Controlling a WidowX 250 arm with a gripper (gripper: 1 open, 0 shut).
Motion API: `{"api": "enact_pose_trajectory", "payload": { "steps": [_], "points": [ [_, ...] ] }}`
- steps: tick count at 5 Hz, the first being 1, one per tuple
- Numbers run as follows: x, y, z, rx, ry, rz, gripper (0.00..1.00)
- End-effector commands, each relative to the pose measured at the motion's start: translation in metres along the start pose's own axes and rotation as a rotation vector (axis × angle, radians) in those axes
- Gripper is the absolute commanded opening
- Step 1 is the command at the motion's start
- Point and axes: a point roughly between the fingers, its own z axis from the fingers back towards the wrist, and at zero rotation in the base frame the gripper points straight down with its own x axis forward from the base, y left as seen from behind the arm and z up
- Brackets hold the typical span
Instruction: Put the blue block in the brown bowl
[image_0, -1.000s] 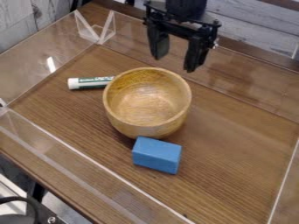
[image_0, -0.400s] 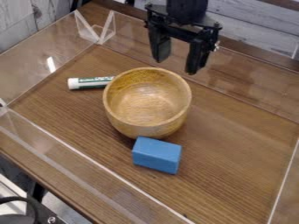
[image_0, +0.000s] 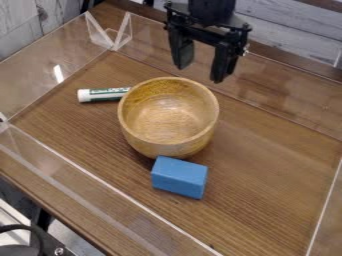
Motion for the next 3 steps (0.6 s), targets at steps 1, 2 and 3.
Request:
{"api": "enact_pose_trajectory", "payload": {
  "steps": [1,2,3],
  "points": [
    [0.0032,0.0007,0.0229,0.006,-0.087,-0.006,1.0],
    [0.0032,0.0002,0.0225,0.005,-0.09,-0.005,1.0],
    [0.0029,-0.0002,0.0219,0.003,-0.092,-0.005,1.0]
  ]
}}
